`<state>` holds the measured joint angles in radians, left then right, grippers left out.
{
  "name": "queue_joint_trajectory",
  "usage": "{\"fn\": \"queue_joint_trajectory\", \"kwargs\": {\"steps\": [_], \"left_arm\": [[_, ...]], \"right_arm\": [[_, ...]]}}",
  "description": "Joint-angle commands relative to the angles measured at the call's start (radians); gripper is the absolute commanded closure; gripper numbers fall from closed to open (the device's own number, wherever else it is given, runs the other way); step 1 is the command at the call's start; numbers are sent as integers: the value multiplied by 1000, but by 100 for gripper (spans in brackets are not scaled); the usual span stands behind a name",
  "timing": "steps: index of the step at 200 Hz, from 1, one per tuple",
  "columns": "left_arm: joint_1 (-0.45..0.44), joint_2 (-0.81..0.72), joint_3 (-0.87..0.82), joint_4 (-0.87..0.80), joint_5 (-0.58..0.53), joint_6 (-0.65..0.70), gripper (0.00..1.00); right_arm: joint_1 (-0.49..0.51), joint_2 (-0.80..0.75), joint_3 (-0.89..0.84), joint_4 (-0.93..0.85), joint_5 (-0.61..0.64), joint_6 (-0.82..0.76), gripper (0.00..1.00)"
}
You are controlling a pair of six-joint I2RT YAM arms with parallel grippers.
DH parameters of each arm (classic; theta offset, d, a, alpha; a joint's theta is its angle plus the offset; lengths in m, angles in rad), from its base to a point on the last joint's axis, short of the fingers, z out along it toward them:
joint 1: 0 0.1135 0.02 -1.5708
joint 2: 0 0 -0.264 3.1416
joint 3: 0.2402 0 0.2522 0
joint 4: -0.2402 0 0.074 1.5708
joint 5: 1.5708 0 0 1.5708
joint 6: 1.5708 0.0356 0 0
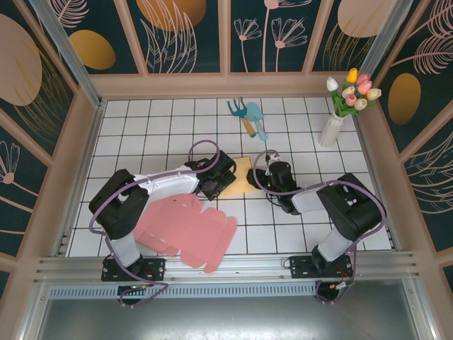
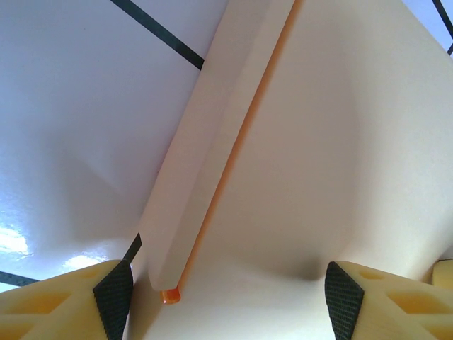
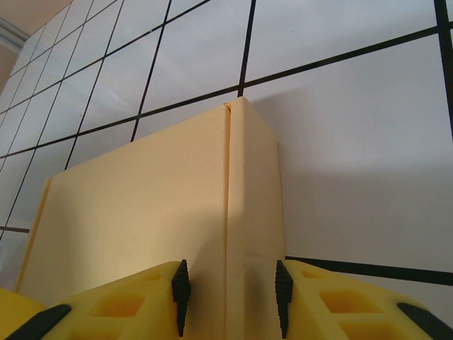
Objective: Fold the paper box
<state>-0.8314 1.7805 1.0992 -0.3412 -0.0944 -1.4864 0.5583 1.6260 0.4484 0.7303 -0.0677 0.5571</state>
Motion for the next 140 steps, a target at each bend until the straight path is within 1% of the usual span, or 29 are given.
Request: {"fn": "queue_joint_trajectory", "kwargs": {"steps": [1, 29, 39, 46, 104, 140], "left_arm": [[-7, -5, 8, 39, -20, 1, 27], [-7, 27, 10, 54, 10, 8, 27], [-7, 32, 11, 51, -1, 10, 28], [-7, 34, 11, 48, -13, 11, 31], [0, 32, -55, 61, -75, 20, 30], [24, 63, -88, 92, -44, 28, 30]], "right_arm": [[9, 28, -34, -52, 11, 0, 59], [9, 27, -36, -58, 17, -5, 59], [9, 26, -38, -58, 19, -5, 59], [9, 25, -39, -58, 17, -6, 59], [9, 7, -41, -77, 11, -22, 59], [9, -7, -43, -93, 11, -26, 59]]}}
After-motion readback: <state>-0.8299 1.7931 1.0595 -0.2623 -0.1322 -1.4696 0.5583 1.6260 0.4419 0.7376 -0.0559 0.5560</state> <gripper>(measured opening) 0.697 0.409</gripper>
